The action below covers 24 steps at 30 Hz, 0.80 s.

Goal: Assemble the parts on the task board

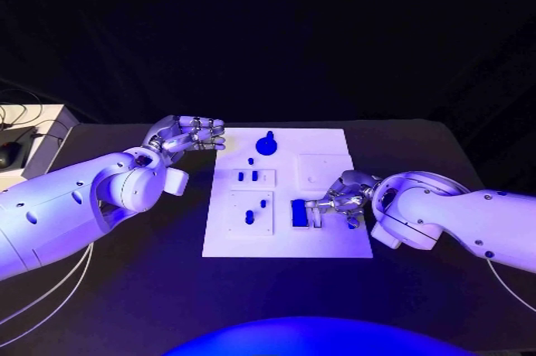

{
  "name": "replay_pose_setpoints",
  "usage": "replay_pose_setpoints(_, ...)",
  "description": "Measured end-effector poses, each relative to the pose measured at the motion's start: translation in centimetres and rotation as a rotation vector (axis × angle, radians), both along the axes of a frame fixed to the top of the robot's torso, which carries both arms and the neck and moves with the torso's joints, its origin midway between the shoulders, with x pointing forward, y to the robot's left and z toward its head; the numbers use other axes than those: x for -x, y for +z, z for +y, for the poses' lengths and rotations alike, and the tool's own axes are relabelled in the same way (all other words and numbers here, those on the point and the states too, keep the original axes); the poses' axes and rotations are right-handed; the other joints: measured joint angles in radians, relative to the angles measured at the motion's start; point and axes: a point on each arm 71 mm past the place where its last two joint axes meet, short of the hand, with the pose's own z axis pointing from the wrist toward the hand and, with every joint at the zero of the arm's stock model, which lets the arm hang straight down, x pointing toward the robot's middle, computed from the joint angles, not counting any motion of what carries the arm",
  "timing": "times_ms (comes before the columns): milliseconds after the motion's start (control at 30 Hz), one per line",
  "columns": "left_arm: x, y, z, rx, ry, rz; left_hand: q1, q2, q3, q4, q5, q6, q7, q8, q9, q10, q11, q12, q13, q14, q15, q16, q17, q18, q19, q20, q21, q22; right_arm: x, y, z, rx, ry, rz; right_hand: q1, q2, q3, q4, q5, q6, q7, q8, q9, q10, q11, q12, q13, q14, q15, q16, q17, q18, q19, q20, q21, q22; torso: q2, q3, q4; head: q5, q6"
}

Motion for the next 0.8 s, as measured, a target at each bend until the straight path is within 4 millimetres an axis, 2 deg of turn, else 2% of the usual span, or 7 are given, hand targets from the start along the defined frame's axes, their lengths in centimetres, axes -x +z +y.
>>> replay_pose_setpoints(133,0.0,0.0,0.0,0.001,0.0,-0.001,0.0,0.0,0.0,0.0,0.0,0.0,0.0,0.0,0.0,0.0,0.0,0.0,0.0,0.0,0.0,0.0,0.0,0.0,0.0,0.0,0.0,0.0,-0.1,0.6,-1.8,-0.001,-0.032,-0.005,0.007,0.007,0.0,-0.016,0.036,0.0,0.0,0.0,0.0,0.0,0.0,0.0,0.0,0.0,0.0,0.0,0.002,0.0,0.0,0.0,0.0,0.0,-0.001,0.0003,-0.0007,-0.005,0.003)
replay_pose_setpoints(333,-0.1,0.0,-0.2,0.003,-0.002,-0.001,0.0,0.0,0.0,0.0,0.0,0.0,0.0,0.0,0.0,0.0,0.0,0.0,0.0,0.0,0.0,0.0,0.001,0.0,0.0,0.0,0.0,-0.001,-0.2,0.7,-5.2,0.041,-0.071,0.017,0.015,0.014,-0.012,-0.043,0.038,0.0,0.0,0.0,0.0,0.0,0.0,0.0,0.0,0.0,0.0,0.0,0.005,0.0,0.0,0.0,0.009,0.0,-0.001,0.0006,-0.0008,-0.012,0.009)
replay_pose_setpoints(433,-0.1,0.0,-0.3,0.005,-0.003,-0.002,0.0,0.0,0.0,0.0,0.0,0.0,0.0,0.0,0.0,0.0,0.0,0.0,0.0,0.0,0.0,0.0,0.001,0.0,0.0,0.0,0.0,-0.001,-0.2,0.7,-6.4,0.076,-0.067,0.023,0.02,0.02,-0.01,-0.045,0.044,0.0,0.0,0.0,0.0,0.0,0.0,0.0,0.0,0.0,0.0,0.0,0.007,0.0,0.0,0.0,0.012,0.0,-0.001,0.0007,-0.0008,-0.017,0.011)
replay_pose_setpoints(600,-0.1,0.0,-0.4,0.007,-0.005,-0.003,0.0,0.0,0.0,0.0,0.0,0.0,0.0,0.0,0.0,0.0,0.0,0.0,0.0,0.0,0.0,0.0,0.001,0.0,0.0,0.0,0.0,-0.001,-0.1,0.6,-7.6,0.142,-0.044,0.014,0.02,0.02,-0.012,-0.049,0.044,0.0,0.0,0.0,-0.001,0.0,0.0,0.0,0.001,0.0,0.0,0.004,0.012,0.0,0.0,0.0,0.023,0.0,0.0,0.0012,-0.0018,-0.025,0.013)
replay_pose_setpoints(800,-0.1,0.0,-0.5,0.009,-0.006,-0.005,0.0,0.0,0.0,0.0,0.0,0.0,0.0,0.0,0.0,0.0,0.0,0.0,0.0,0.0,0.0,0.0,0.001,0.0,0.0,0.0,0.0,-0.002,0.3,0.0,-7.6,0.196,-0.003,0.014,0.02,0.02,-0.012,-0.049,0.044,0.0,0.0,0.0,-0.002,0.0,0.0,0.0,0.002,0.0,0.0,0.004,0.013,0.0,0.0,0.0,0.023,0.0,0.001,0.0011,-0.0008,-0.031,0.013)
